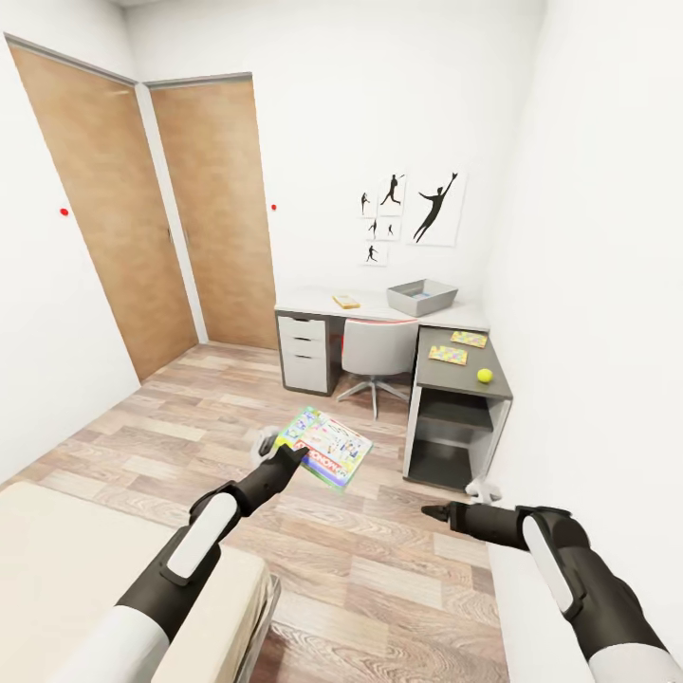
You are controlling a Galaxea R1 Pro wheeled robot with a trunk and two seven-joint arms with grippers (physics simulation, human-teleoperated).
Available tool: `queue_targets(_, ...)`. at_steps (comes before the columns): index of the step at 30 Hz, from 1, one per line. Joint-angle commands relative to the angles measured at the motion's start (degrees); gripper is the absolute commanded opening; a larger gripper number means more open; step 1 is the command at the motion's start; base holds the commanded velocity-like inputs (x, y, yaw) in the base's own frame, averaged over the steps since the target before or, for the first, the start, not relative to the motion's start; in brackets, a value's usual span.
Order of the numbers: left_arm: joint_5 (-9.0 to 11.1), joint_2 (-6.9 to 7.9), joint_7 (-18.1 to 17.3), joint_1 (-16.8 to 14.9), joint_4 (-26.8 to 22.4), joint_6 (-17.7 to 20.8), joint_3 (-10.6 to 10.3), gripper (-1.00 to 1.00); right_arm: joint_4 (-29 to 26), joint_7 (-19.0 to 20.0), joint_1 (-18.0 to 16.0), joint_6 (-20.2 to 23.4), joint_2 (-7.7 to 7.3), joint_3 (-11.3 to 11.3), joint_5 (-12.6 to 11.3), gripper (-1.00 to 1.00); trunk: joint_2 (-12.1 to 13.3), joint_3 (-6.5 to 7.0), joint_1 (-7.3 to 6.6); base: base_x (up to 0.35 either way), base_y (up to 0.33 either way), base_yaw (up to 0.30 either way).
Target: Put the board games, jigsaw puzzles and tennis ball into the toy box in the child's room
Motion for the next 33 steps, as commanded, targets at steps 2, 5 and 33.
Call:
queue_targets(2, 0.4, 0.09, -0.1, 0.0, 0.0, 0.1, -0.1, -1.00, 0.7, 0.2, -0.1, 0.3, 0.20, 0.2, 0.1, 1.00, -0.1, -0.13, 0.04, 0.000, 0.000, -0.004)
queue_targets(5, 0.4, 0.19, -0.1, 0.0, 0.0, 0.2, 0.0, -1.00, 2.5, 0.1, -0.3, 0.1, 0.63, 0.7, 0.2, 1.00, -0.1, -0.13, 0.04, 0.000, 0.000, -0.025)
queue_targets(33, 0.4, 0.28, -0.2, 0.0, 0.0, 0.2, 0.0, -1.00, 3.5, -3.6, -0.5, -0.1, 0.89, 0.7, 0.1, 1.00, -0.1, -0.13, 0.04, 0.000, 0.000, -0.034)
